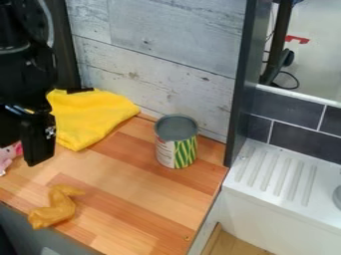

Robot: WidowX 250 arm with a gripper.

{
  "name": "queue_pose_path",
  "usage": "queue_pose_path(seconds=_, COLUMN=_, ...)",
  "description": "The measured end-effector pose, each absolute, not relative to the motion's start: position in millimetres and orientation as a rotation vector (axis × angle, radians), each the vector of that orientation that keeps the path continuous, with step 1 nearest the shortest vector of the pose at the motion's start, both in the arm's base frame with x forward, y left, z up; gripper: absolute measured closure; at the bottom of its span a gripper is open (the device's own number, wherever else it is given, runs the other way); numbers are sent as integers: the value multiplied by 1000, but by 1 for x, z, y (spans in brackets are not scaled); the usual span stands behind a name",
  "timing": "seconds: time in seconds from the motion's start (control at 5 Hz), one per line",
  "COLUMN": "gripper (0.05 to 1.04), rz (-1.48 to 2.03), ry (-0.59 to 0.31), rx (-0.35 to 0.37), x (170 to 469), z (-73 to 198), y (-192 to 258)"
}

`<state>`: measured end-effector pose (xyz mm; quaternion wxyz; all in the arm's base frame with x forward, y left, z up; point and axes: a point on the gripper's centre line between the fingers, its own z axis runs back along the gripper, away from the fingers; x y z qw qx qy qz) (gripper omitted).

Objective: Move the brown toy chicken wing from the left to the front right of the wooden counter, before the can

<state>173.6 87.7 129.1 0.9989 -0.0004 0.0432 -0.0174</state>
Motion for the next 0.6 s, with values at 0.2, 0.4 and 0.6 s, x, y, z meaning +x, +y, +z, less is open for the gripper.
queue_pose_path(seconds=0.2, gripper=83, rz=-40, ry=103, rx=-9, x=172, z=124, y=87)
queue_pose_path(seconds=0.4, gripper=83, rz=-87, ry=71, rx=4, x=178, z=113, y=88)
queue_pose_path(seconds=0.6, gripper=83, rz=-114, ry=109, rx=3, x=182, z=88, y=90)
